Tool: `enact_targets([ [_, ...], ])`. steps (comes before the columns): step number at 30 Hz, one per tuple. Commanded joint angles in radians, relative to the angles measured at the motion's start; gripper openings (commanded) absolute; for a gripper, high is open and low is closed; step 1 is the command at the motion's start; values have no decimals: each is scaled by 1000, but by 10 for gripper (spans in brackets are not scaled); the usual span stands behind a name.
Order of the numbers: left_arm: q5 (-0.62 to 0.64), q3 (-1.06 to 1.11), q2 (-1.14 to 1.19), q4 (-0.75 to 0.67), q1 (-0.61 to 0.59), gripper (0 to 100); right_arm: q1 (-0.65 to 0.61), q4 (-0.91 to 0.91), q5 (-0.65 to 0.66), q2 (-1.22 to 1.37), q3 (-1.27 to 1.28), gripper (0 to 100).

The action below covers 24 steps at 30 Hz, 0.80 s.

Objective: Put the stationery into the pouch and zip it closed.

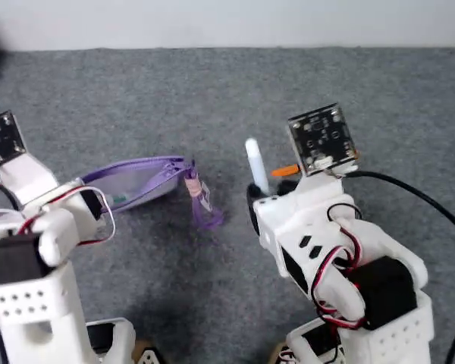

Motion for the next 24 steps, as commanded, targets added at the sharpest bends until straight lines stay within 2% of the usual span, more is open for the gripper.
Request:
enact_targets([
  [1,37,-73,14,-32,-8,12,-44,-97,-55,-15,-32,8],
  [5,38,-71,21,-35,-9,12,-165,-243,-95,-16,-32,8],
  [11,38,-67,23,-58,-12,12,-294,-585,-92,19,-3,8],
  [17,38,-65,23,-55,-14,12,-357,-848,-91,122,3,8],
  [24,38,-65,23,-57,-15,12,-392,-1044,-91,257,6,8],
])
